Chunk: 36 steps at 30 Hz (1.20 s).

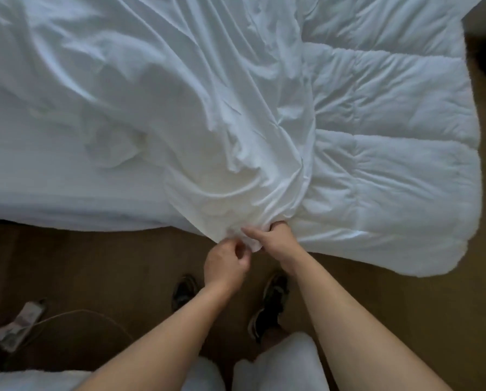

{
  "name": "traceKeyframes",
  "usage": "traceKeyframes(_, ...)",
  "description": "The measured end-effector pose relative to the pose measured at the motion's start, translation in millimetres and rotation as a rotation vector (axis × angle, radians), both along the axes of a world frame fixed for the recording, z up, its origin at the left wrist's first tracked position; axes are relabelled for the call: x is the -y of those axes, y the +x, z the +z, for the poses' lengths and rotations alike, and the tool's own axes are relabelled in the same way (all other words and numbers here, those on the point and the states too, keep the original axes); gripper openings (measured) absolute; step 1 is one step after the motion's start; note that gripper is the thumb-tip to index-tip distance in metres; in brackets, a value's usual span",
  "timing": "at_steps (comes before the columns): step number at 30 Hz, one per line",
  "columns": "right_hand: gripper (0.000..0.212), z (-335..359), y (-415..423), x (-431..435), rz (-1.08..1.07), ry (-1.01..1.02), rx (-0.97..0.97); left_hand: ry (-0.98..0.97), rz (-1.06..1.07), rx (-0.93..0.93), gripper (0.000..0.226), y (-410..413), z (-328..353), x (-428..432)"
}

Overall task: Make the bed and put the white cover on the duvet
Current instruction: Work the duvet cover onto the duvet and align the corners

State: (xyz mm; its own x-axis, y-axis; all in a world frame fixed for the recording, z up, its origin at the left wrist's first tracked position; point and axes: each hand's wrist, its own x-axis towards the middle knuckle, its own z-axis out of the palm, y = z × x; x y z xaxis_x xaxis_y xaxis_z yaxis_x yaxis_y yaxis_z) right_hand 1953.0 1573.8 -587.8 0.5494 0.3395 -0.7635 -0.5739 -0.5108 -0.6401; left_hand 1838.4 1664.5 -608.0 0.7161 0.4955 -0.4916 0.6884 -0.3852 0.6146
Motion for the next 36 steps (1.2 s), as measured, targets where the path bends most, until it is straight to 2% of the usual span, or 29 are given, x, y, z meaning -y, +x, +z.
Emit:
traceKeyframes(2,0.029,-5,2,0,0.029,-0.021,0.037,-0.226,0.213,-0.141,0.01,3,-5,8)
traceKeyframes(4,0.024,-11,8,1,0.057,-0.019,0.068,-0.351,0.286,-0.219,0.013,9,-11,21)
traceKeyframes(5,0.02,-15,13,3,0.083,-0.02,0.078,-0.435,0.352,-0.186,0.013,14,-14,31)
traceKeyframes(7,0.015,-23,21,10,0.164,-0.045,0.121,-0.544,0.527,0.017,0.02,27,-13,59)
traceKeyframes(9,0.016,-31,32,16,0.273,-0.053,0.174,-0.594,0.811,0.21,0.021,45,-14,79)
traceKeyframes(11,0.027,-35,41,26,0.394,-0.084,0.248,-0.7,1.134,0.33,0.02,57,-18,86)
traceKeyframes(13,0.039,-34,46,40,0.498,-0.115,0.294,-0.677,1.43,0.435,0.024,54,-24,77)
traceKeyframes(14,0.04,-35,49,48,0.528,-0.117,0.297,-0.57,1.51,0.452,0.024,52,-22,70)
traceKeyframes(15,0.04,-34,51,55,0.546,-0.102,0.294,-0.397,1.508,0.43,0.023,50,-18,60)
traceKeyframes(17,0.036,-34,50,63,0.579,-0.095,0.295,0.026,1.314,0.34,0.029,58,2,35)
traceKeyframes(18,0.035,-33,48,64,0.601,-0.086,0.287,0.177,1.167,0.317,0.039,66,14,20)
traceKeyframes(20,0.041,-30,42,62,0.71,-0.068,0.271,0.313,0.904,0.226,0.07,95,33,-10)
traceKeyframes(22,0.045,-29,33,56,0.924,-0.091,0.299,0.295,0.77,0.08,0.097,133,50,-37)
traceKeyframes(23,0.044,-31,28,54,1.02,-0.112,0.321,0.225,0.748,0.024,0.101,151,56,-47)
traceKeyframes(26,0.051,-32,29,49,1.115,-0.101,0.35,0.081,0.739,-0.052,0.094,189,50,-64)
traceKeyframes(30,0.051,-30,35,58,1.102,-0.111,0.34,0.167,0.798,-0.011,0.057,191,28,-72)
traceKeyframes(36,0.045,-30,25,81,0.926,-0.099,0.339,0.302,0.891,-0.001,0.063,159,32,-100)
